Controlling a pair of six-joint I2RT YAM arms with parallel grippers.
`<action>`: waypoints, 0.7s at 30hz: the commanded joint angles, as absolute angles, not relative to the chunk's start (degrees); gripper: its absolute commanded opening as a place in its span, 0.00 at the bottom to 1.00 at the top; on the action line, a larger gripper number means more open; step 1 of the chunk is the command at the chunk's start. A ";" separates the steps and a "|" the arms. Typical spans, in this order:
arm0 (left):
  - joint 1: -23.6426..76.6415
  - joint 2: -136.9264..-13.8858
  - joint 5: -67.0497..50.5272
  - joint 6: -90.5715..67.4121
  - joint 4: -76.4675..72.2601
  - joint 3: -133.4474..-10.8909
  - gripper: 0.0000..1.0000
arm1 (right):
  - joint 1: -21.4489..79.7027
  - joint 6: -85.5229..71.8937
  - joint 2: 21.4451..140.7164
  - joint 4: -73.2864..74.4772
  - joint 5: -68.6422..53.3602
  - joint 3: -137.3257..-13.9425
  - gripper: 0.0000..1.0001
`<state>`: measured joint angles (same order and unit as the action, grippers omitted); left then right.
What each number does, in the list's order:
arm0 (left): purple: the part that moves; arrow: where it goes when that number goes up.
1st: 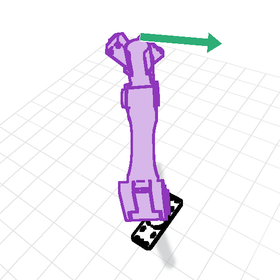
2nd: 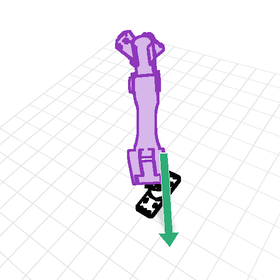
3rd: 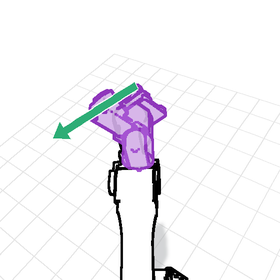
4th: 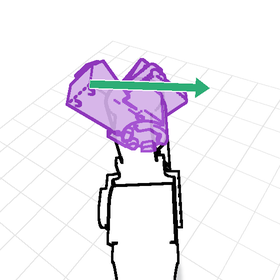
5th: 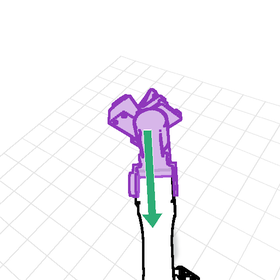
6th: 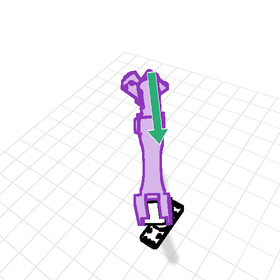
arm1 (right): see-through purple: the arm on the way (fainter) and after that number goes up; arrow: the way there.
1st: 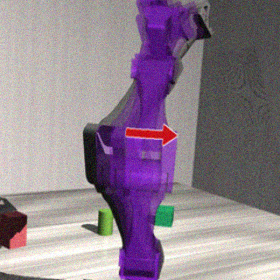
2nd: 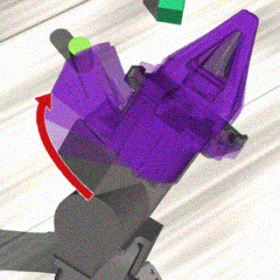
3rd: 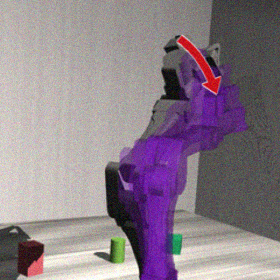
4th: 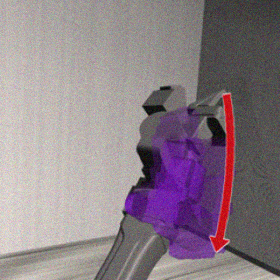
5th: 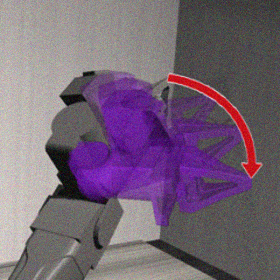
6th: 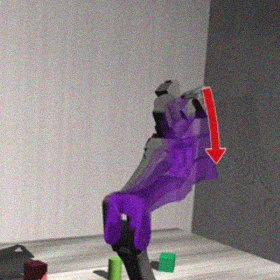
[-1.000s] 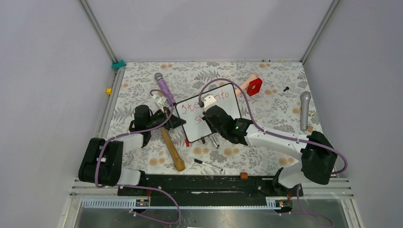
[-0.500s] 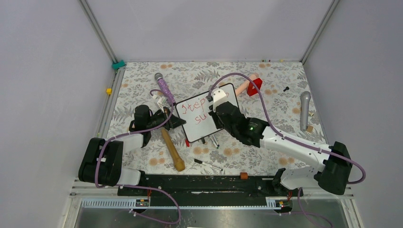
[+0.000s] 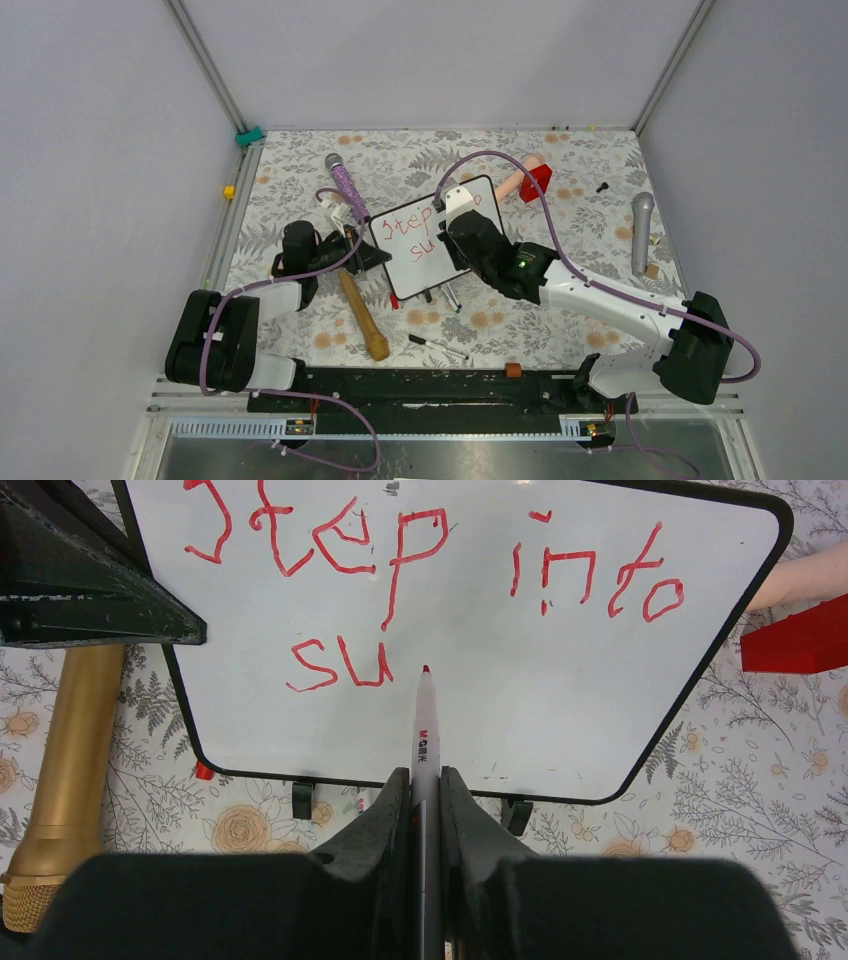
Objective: Write a sentence on the whiteboard
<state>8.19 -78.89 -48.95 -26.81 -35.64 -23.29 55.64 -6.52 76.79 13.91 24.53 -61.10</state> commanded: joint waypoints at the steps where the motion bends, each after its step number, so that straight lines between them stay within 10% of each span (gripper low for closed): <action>1: 7.60 -79.94 -42.46 -24.33 -33.00 -24.17 0.00 | 55.01 -6.85 76.42 10.36 25.20 -59.67 0.00; 21: 7.65 -80.11 -42.54 -24.52 -33.28 -24.17 0.00 | 54.67 -7.56 76.52 11.94 21.75 -59.55 0.00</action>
